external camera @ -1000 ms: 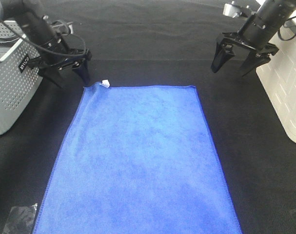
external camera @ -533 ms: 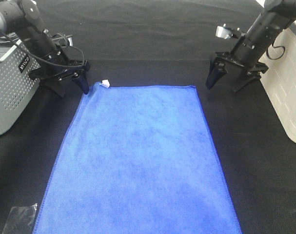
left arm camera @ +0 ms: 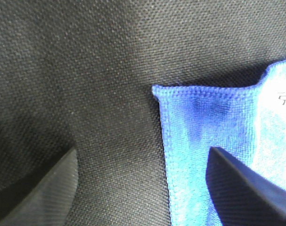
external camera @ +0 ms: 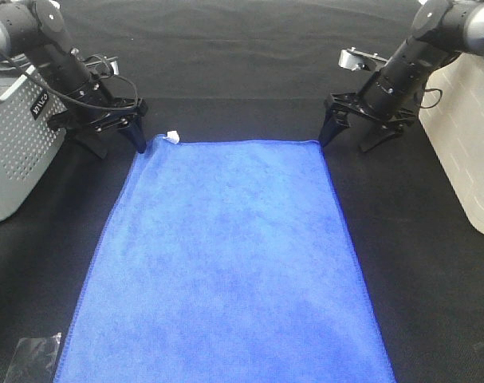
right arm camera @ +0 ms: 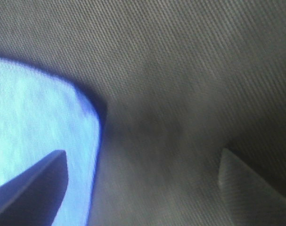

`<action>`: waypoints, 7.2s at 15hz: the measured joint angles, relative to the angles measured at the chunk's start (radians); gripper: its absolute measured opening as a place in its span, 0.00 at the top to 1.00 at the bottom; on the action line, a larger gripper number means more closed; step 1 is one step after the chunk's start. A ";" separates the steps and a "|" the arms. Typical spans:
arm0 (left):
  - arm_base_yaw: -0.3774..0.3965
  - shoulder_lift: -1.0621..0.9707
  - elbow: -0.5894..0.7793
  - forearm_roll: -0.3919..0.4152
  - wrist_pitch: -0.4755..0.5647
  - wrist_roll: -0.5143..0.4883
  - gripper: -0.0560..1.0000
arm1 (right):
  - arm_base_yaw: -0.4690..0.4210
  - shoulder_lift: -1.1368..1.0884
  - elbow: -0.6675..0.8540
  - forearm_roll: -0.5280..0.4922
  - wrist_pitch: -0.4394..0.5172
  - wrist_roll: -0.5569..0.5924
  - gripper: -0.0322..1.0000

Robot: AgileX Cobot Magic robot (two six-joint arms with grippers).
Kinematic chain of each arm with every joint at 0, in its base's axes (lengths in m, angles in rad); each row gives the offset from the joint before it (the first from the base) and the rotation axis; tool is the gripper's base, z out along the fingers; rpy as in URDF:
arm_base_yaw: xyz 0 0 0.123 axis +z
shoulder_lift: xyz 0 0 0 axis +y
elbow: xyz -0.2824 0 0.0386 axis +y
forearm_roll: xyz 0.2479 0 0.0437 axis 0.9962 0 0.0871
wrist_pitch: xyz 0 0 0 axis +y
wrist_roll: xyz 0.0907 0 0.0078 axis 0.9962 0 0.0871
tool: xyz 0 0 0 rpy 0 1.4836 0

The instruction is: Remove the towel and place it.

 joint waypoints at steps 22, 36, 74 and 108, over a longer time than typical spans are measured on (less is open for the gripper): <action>-0.094 0.013 -0.004 -0.136 -0.063 0.042 0.28 | 0.125 0.003 -0.003 -0.018 -0.014 0.032 0.22; -0.096 0.024 0.001 -0.105 -0.068 0.091 0.93 | 0.127 0.014 -0.001 -0.053 -0.029 0.033 0.94; -0.105 0.057 -0.115 0.039 -0.704 0.227 0.93 | 0.129 0.044 -0.084 -0.210 -0.675 -0.010 0.94; -0.082 0.175 -0.115 0.107 -0.786 0.184 0.42 | 0.128 0.032 -0.084 -0.190 -0.485 -0.010 0.37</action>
